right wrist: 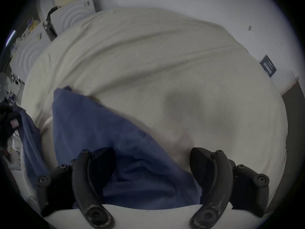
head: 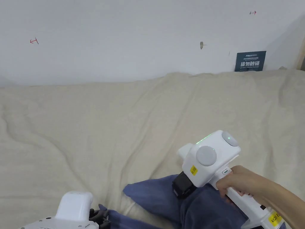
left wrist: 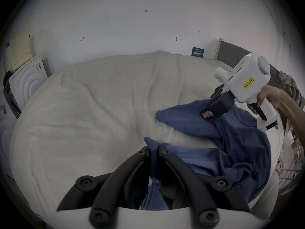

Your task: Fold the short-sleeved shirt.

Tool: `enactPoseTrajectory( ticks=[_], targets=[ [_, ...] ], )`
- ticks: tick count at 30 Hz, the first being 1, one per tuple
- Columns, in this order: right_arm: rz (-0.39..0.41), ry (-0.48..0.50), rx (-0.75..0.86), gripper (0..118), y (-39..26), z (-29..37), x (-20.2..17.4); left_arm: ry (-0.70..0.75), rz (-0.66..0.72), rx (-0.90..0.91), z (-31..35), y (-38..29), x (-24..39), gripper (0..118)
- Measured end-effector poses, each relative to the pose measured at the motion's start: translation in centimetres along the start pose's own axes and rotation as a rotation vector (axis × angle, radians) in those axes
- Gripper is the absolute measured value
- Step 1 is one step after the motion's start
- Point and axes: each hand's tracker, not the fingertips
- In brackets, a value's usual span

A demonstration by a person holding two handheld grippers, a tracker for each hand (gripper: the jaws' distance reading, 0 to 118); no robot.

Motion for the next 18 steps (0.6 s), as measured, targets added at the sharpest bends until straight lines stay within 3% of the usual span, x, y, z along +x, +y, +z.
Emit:
enactPoseTrajectory(
  ticks=[1, 4, 5, 6, 7, 12, 15, 18],
  targets=[
    [0.008, -0.035, 0.032, 93, -0.2, 0.1, -0.1, 0.008, -0.010, -0.009, -0.3, -0.1, 0.0, 9],
    [-0.039, 0.015, 0.064, 76, -0.2, 1.6, 0.3, 0.020, -0.016, -0.031, -0.8, -0.6, -0.1, 9],
    [-0.059, -0.012, 0.096, 58, -0.3, 2.0, 0.2, 0.017, -0.002, -0.037, -0.9, -0.7, -0.1, 9],
    [-0.081, -0.028, 0.112, 15, -0.4, 2.1, 0.1, 0.015, 0.009, -0.039, -0.9, -0.7, -0.2, 9],
    [-0.086, -0.030, 0.098, 3, -0.5, 2.0, -0.1, 0.018, 0.017, -0.032, -0.9, -0.7, -0.2, 9],
    [-0.109, -0.033, 0.119, 3, -0.7, 3.4, -0.1, 0.024, 0.032, -0.031, -0.3, -0.6, -0.3, 9],
    [-0.151, 0.005, 0.178, 3, -1.2, 6.4, 0.6, 0.059, 0.038, -0.017, 0.3, -0.3, -0.3, 9],
    [-0.189, -0.024, 0.265, 3, -1.8, 10.9, 1.9, 0.083, 0.044, 0.031, 1.9, 0.3, -0.5, 9]
  ],
)
